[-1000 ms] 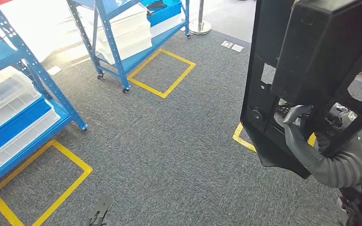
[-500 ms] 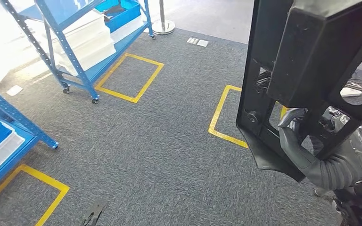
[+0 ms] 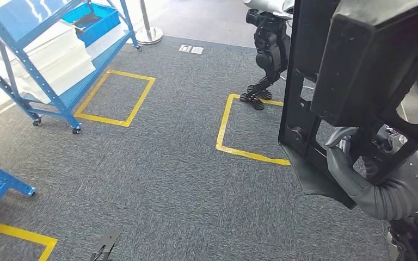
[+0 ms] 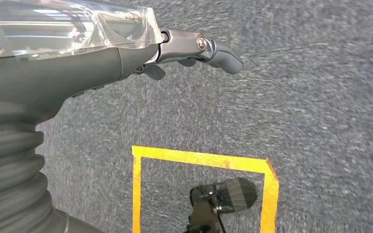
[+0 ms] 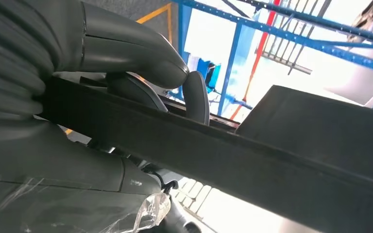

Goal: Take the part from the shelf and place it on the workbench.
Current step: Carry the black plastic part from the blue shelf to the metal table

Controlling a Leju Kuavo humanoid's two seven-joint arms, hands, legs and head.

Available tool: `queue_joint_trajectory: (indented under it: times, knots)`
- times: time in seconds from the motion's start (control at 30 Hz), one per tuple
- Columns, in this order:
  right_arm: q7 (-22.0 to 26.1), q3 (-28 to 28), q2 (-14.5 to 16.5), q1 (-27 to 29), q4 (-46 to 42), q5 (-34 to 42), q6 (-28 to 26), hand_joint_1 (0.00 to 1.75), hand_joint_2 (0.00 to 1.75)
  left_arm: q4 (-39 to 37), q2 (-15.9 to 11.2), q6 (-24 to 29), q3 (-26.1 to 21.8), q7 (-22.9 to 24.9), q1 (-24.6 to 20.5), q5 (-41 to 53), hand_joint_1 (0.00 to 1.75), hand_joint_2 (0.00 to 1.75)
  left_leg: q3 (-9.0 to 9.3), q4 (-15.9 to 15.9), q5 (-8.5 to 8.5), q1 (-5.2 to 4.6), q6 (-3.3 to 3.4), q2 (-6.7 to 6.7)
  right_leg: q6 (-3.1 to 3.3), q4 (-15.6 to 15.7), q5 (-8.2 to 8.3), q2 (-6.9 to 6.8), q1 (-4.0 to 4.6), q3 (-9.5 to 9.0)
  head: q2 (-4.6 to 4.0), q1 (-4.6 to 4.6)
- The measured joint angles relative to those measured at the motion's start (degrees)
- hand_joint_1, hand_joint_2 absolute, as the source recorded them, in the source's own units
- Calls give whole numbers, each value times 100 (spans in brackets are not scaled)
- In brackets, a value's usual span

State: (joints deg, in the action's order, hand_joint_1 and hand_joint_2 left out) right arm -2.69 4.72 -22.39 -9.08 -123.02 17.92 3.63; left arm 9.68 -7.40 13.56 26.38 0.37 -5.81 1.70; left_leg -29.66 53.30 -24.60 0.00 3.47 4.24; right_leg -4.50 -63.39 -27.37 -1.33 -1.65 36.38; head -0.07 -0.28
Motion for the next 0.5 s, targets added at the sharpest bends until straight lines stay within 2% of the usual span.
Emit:
queue_joint_trajectory:
  times: [0.03, 0.07, 0.1, 0.17, 0.2, 0.23, 0.27, 0.33, 0.37, 0.4, 0.43, 0.47, 0.5]
  knots:
    - [-1, 1, 0, -3, 0, 0, 0, 175, 175, -1, -3, -2, 0, 0, -4, 1, 0, 175, 7, 17, -22, -2, -41, 58, -5, 410, 134, -92, 2, -230, 0, 0]
    - [0, 4, 3, -4, 0, 1, 0, 175, 175, -1, -8, -5, -1, 1, -8, 1, 0, 175, 12, 35, -40, -9, -81, 106, 17, 694, 215, -160, 8, -380, 0, -2]
    - [-1, 8, 5, -3, 0, 1, 1, 175, 175, -2, -14, -9, -1, 6, -12, 2, 0, 175, 13, 50, -52, -18, -117, 152, 56, 829, 239, -184, 25, -439, 0, -5]
    - [-1, 23, 10, 1, -1, 2, 7, 175, 175, -2, -17, -17, -1, 21, -19, 3, 0, 175, 17, 56, -54, -5, -175, 245, 170, 826, 254, -61, 62, -401, 0, -15]
    - [-2, 32, 10, 0, -3, 3, 11, 175, 175, -1, -15, -19, 3, 29, -24, 4, 0, 175, 10, 84, -85, 17, -205, 229, 214, 830, 265, -3, 69, -389, 0, -17]
    - [-2, 39, 11, -2, -4, 5, 15, 175, 175, -1, -10, -21, 7, 33, -28, 4, 0, 175, -29, 183, -165, 38, -234, 143, 256, 834, 278, 51, 72, -380, 0, -20]
    - [-2, 43, 11, -5, -5, 8, 18, 175, 175, -1, -7, -22, 9, 39, -29, 5, 0, 175, -126, 418, -316, 55, -256, 6, 294, 840, 294, 100, 69, -375, 0, -22]
    - [-2, 44, 17, -7, -5, 14, 26, 175, 175, -2, -2, -23, 11, 49, -15, 6, 0, 175, -510, 1262, -737, 63, -270, -280, 342, 840, 313, 208, 81, -358, 0, -32]
    - [-3, 44, 21, -8, -4, 16, 31, 175, 175, -2, -2, -23, 12, 53, -2, 6, 0, 175, -721, 1698, -900, 57, -265, -341, 359, 839, 320, 270, 97, -350, 0, -36]
    - [-3, 44, 26, -8, -4, 18, 35, 175, 175, -2, -2, -23, 14, 54, 8, 5, 0, 175, -865, 1963, -953, 47, -244, -368, 369, 839, 326, 345, 116, -344, 0, -39]
    - [-4, 44, 31, -10, -4, 19, 37, 175, 175, -2, -1, -23, 16, 54, 12, 5, 0, 175, -903, 2004, -895, 34, -211, -381, 379, 839, 332, 420, 135, -342, 0, -40]
    - [-4, 44, 36, -18, -4, 20, 37, 175, 175, -2, -1, -22, 19, 54, 11, 5, 0, 175, -803, 1753, -715, 14, -165, -410, 385, 839, 337, 497, 148, -346, 0, -40]
    - [-3, 44, 41, -31, -4, 21, 38, 175, 175, -2, -1, -22, 20, 53, 6, 5, 0, 175, -610, 1317, -475, -13, -107, -488, 389, 840, 342, 575, 156, -351, 0, -40]
